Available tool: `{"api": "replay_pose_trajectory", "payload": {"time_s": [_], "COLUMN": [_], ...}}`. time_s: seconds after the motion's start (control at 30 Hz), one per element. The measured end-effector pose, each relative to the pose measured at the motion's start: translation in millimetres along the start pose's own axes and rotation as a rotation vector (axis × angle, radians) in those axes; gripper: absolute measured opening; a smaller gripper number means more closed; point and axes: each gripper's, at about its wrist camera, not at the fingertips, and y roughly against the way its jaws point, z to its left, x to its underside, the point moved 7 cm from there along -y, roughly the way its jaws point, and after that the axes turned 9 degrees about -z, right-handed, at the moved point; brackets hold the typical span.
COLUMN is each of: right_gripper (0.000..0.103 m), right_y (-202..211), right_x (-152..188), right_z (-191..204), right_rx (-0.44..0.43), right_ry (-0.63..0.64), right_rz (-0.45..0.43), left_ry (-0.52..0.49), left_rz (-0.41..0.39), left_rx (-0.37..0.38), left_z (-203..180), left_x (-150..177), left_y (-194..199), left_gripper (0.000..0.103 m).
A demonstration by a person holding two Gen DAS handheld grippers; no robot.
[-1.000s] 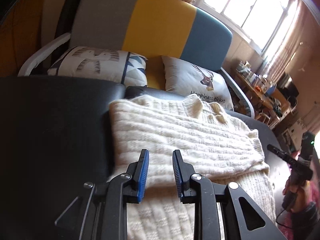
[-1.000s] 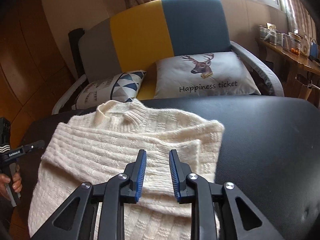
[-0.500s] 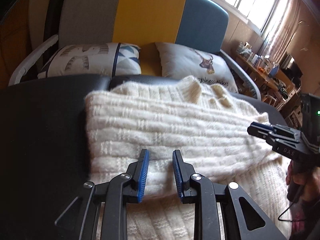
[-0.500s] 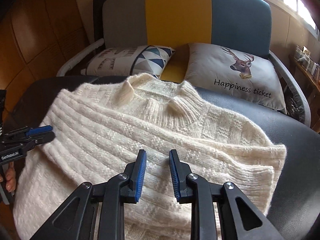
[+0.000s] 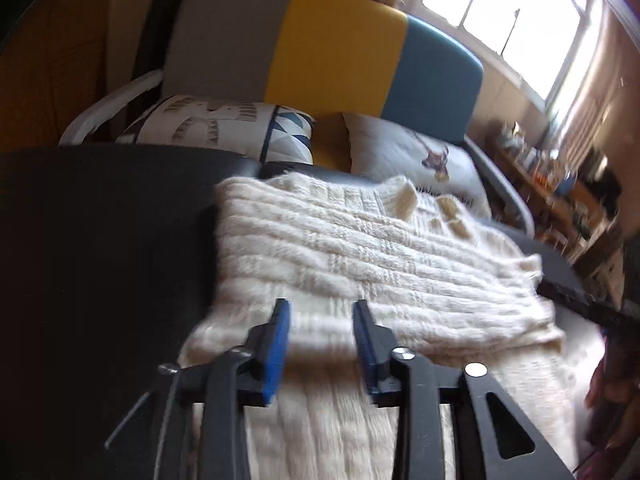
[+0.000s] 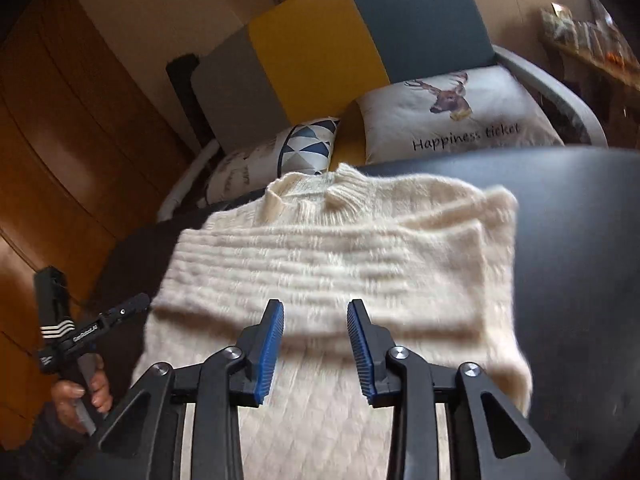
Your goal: Fold clothes
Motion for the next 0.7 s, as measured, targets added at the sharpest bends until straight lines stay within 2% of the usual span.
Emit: {"api": "replay_pose_trajectory", "payload": {"time_s": [0.03, 0.13, 0.3, 0.43, 0.53, 0.63, 0.7], "right_gripper": [0.036, 0.039, 0.040, 0.040, 0.040, 0.040, 0.040], "right_y": [20.7, 75.8, 133.0, 140.1, 135.8, 119.3, 107.5], "right_x": [12.0, 60.9, 136.7, 172.8, 175.4, 175.0, 174.0], "right_z": [-9.2, -42.6, -77.0, -78.7, -71.7, -53.9, -41.3], "right_rx": [-0.027, -0.042, -0.076, -0.117, -0.165, -0.219, -0.245], "right_ry": [-0.050, -0.190, -0.346, -0.398, -0.404, -0.375, -0.343], "right_rz": [0.005, 0.040, 0.130, 0.178, 0.175, 0.208, 0.224], "left_ry": [0.013, 0.051, 0.056, 0.060, 0.056, 0.050, 0.050], "left_rz": [-0.008, -0.032, 0.004, 0.058, 0.096, 0.098, 0.098], "left_rx": [0.014, 0.054, 0.041, 0.031, 0.024, 0.033, 0.047], "left_z": [3.8, 15.2, 35.3, 45.9, 52.3, 55.4, 54.8], "left_x": [6.0, 24.1, 78.9, 119.4, 147.0, 160.7, 166.0], "left_y": [15.4, 61.8, 113.7, 135.6, 150.0, 160.4, 166.6], "left_gripper": [0.050, 0.051, 0.052, 0.053, 0.053, 0.059, 0.068]}}
